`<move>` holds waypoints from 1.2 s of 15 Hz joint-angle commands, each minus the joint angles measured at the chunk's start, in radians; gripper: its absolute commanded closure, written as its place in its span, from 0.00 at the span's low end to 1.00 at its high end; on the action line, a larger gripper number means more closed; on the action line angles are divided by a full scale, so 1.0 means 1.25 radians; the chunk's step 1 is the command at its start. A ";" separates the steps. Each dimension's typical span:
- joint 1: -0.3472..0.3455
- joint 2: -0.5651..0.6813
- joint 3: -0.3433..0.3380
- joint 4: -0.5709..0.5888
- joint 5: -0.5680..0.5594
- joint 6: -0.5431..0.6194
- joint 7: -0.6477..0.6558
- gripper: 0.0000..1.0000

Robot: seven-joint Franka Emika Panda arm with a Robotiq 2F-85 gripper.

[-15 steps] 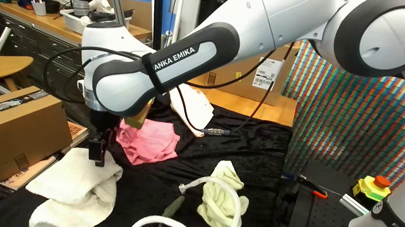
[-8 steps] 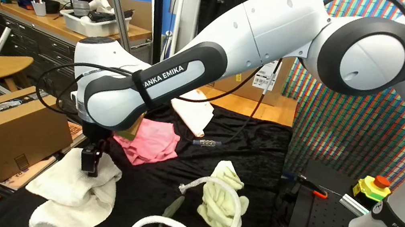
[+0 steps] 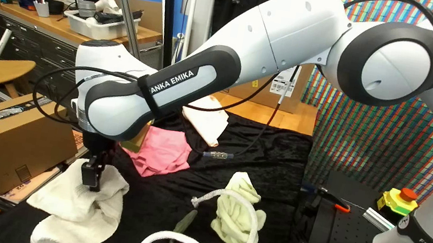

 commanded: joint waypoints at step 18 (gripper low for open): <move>-0.077 -0.314 0.058 -0.216 0.035 -0.285 -0.119 0.94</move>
